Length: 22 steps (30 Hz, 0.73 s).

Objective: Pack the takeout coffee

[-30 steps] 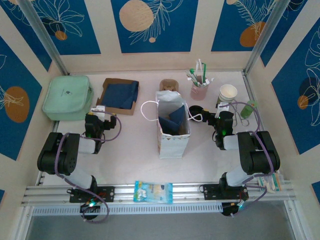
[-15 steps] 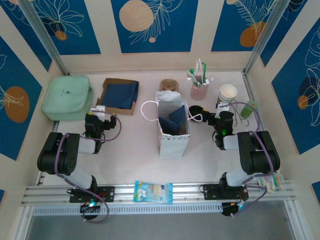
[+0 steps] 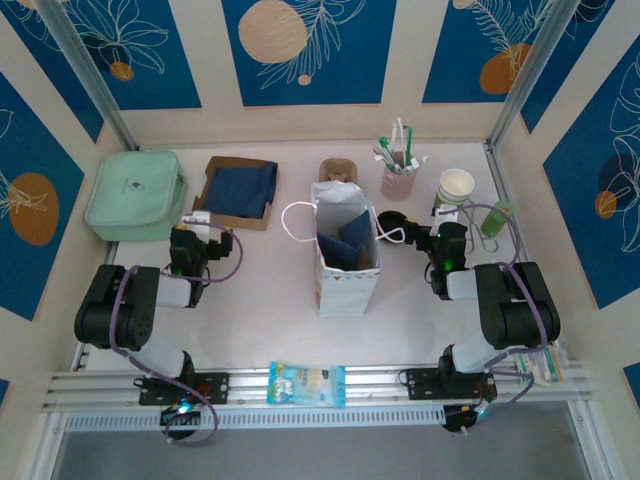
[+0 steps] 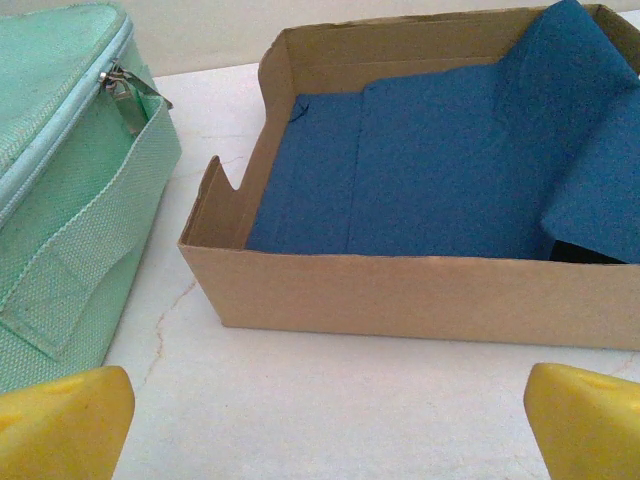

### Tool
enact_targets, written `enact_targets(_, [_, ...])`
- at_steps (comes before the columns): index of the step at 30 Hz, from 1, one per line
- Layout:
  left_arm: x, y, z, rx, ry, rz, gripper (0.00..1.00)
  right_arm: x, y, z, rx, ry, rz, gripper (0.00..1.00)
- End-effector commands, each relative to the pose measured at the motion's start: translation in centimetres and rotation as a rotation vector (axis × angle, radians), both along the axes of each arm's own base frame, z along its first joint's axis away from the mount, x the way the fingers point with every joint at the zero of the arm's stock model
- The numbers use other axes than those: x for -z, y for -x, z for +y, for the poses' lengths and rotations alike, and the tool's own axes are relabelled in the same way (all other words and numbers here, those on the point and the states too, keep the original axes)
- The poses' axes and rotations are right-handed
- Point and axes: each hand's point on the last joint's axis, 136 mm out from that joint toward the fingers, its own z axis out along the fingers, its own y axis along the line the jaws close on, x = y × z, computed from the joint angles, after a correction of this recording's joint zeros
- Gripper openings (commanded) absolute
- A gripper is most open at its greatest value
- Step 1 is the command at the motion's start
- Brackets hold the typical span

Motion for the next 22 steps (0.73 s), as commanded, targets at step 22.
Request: enact_targets(22, [-0.63, -0.12, -0.57, 0.031, 0.017, -0.013, 1.00, -0.92, -0.26, 0.28, -0.007, -0.013, -0.028, 0.99])
